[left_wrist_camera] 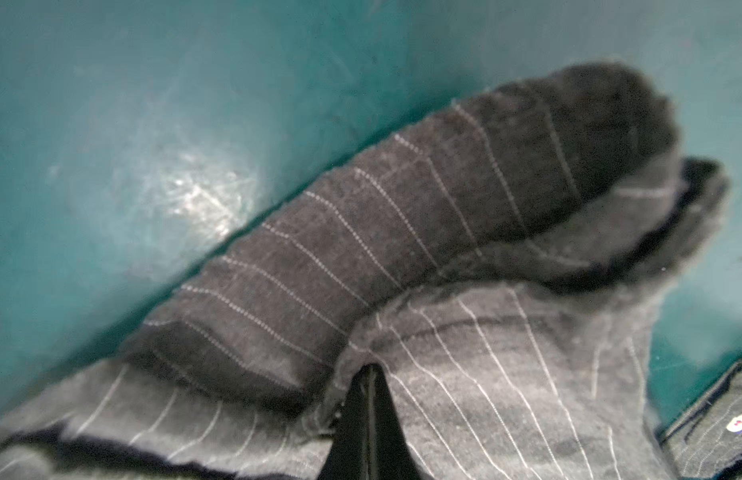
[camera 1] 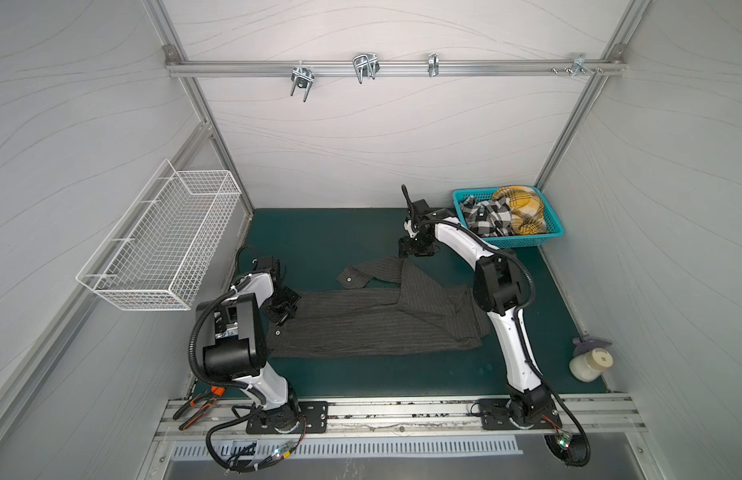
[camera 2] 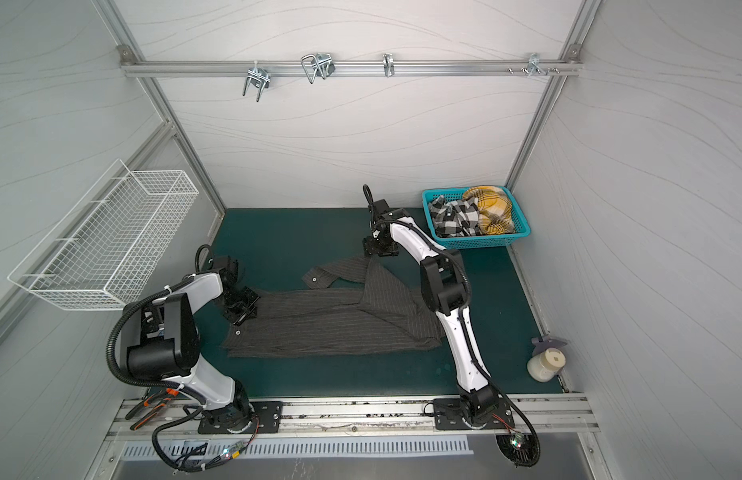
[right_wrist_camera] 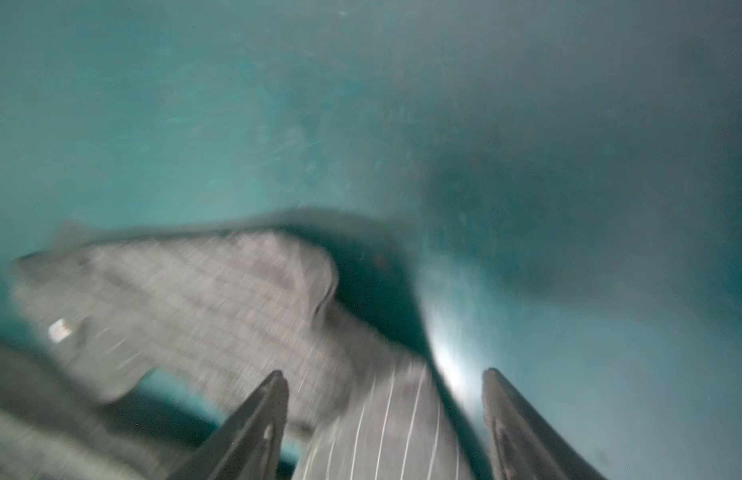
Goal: Fold and stack the long sleeve shirts
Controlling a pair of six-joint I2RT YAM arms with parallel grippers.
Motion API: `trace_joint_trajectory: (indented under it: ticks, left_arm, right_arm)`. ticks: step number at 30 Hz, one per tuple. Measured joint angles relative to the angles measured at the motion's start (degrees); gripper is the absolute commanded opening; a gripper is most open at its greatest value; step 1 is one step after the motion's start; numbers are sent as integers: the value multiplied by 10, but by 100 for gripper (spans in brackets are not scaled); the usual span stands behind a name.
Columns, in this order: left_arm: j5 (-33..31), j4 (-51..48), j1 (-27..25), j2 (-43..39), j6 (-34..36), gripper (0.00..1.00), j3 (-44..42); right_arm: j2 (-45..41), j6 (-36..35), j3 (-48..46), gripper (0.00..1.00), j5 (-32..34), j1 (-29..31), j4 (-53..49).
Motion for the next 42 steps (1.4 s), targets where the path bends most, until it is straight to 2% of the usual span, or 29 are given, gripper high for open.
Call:
trace_joint_trajectory:
  ticks: [4, 6, 9, 14, 17, 21, 22, 24, 27, 31, 34, 38, 42]
  left_arm:
    - [0, 0, 0, 3, 0, 0, 2]
    - [0, -2, 0, 5, 0, 0, 4]
    - [0, -4, 0, 6, 0, 0, 6]
    - [0, -4, 0, 7, 0, 0, 6]
    - [0, -4, 0, 7, 0, 0, 6]
    - [0, -4, 0, 7, 0, 0, 6]
    - [0, -4, 0, 7, 0, 0, 6]
    - [0, -4, 0, 7, 2, 0, 6]
    - [0, -4, 0, 7, 3, 0, 6]
    - [1, -4, 0, 5, 3, 0, 6]
    - [2, -9, -3, 1, 2, 0, 7]
    - [2, -32, -21, -23, 1, 0, 19]
    - [0, -49, -43, -65, -2, 0, 46]
  right_arm:
    - [28, -8, 23, 11, 0, 2, -2]
    - [28, -10, 23, 1, 1, 4, -6]
    - [17, -13, 9, 0, 4, 8, -2]
    - [-94, -11, -134, 0, 27, 28, 17]
    - [-198, 4, -228, 0, 46, 66, 32]
    - [-313, 36, -336, 0, 77, 147, 59]
    - [-334, 47, -364, 2, 82, 169, 66]
    - [-359, 67, -414, 15, 87, 213, 77]
    - [-373, 99, -474, 47, 92, 270, 79]
    - [-387, 130, -503, 61, 91, 312, 54]
    - [-410, 137, -477, 70, 87, 288, 26]
    - [-418, 130, -390, 71, 52, 207, 15]
    - [-352, 103, -285, 73, 10, 128, 14]
